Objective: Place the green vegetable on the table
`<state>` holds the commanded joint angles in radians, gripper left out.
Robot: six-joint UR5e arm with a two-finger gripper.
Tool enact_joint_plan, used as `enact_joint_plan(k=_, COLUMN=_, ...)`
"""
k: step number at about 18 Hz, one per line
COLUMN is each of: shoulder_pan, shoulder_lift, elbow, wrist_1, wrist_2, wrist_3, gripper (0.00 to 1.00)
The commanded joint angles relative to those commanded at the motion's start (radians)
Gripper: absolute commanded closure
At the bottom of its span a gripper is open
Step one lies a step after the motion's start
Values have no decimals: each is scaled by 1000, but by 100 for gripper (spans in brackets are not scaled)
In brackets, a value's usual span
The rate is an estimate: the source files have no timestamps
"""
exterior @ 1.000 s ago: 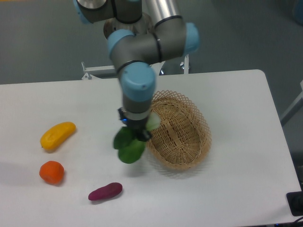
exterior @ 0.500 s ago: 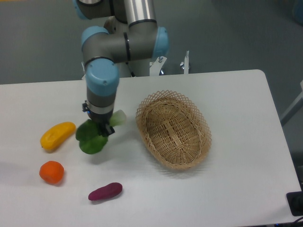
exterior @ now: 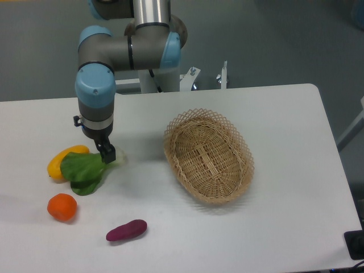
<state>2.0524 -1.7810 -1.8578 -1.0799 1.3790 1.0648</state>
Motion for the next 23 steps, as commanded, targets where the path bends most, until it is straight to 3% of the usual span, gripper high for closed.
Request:
enact_joint_plan(k=6, shoulder_pan=75, shoulder_lift=-12, elbow=86, wrist_1=8, wrist_2=17, wrist_3=-37, gripper=0)
enact_joint_plan(k=8, shoulder_pan=110, shoulder_lift=-11, elbow=104, wrist_1=18, wrist_2=102, wrist_3=-29, gripper=0)
enact_joint_plan(k=11, shoulder_pan=222, shoulder_lift=-6, elbow=115, wrist_1=8, wrist_2=178, wrist_3=-8, gripper=0)
enact_joint_plan(k=15, shoulder_pan=380, shoulder_lift=-5, elbow=124, wrist_1=3, wrist_2=179, wrist_3=167, gripper=0)
enact_joint_plan(k=20, shoulder_pan=555, shoulder_lift=-55, elbow=179, wrist_1=2, wrist_2=176, wrist_3=308, gripper=0)
enact_joint_plan(k=23, shoulder_pan=615, shoulder_lift=-90, elbow=225, wrist_1=-5, wrist_2=178, wrist_3=353, gripper=0)
